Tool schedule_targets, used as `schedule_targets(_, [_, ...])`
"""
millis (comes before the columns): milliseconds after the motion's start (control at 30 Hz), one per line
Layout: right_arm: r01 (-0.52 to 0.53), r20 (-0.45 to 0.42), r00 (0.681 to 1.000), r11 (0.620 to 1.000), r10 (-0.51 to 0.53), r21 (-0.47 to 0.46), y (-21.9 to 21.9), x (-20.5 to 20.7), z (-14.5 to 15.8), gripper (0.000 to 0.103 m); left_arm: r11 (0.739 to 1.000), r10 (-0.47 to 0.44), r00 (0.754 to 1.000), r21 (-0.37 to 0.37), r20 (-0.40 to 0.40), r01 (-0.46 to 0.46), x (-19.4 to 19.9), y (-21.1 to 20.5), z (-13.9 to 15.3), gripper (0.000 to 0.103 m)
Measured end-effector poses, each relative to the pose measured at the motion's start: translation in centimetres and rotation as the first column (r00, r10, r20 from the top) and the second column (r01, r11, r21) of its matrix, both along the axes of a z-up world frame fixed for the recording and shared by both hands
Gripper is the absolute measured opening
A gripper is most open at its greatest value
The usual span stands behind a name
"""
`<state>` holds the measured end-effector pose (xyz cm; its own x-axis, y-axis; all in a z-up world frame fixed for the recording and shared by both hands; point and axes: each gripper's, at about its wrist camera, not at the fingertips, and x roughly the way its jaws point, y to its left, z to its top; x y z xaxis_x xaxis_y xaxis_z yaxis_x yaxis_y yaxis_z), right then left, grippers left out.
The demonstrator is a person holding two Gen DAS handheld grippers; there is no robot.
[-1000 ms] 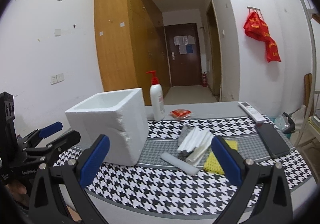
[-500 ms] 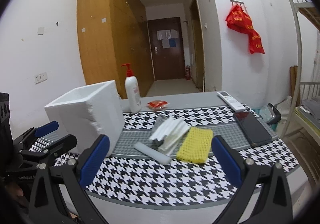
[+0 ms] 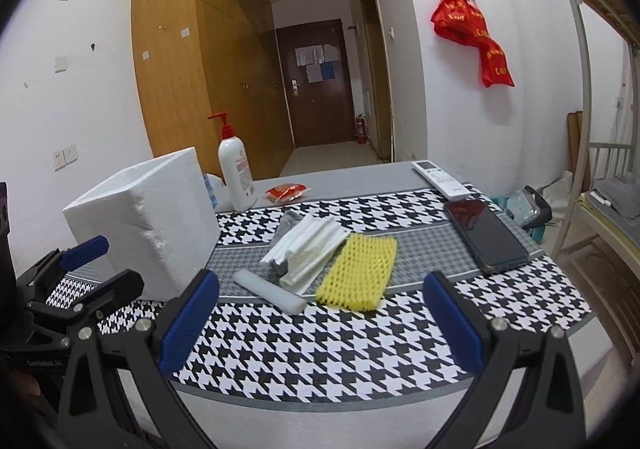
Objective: Organize soft objects
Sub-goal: 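Move left tool to the white paper towel while right tool approaches the yellow foam net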
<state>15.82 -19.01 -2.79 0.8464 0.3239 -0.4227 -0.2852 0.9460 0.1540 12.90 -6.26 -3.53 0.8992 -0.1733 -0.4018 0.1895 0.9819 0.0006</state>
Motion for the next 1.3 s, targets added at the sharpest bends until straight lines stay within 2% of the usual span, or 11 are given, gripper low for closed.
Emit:
schedule_targets(833, [-0.001, -0.104, 0.995, 1.0, 0.001, 0.002, -2.6, 4.2, -3.2, 0.103, 0.997, -0.045, 0.995, 0.065, -0.093, 0.052, 4.9, -4.0, -1.4, 0.102])
schedule_targets(1300, [-0.013, -0.132, 0.991, 1.0, 0.016, 0.019, -3.4, 6.2, -3.5, 0.103, 0.994, -0.051, 0.99, 0.09, -0.132, 0.063, 7.2, -5.6, -1.9, 0.102])
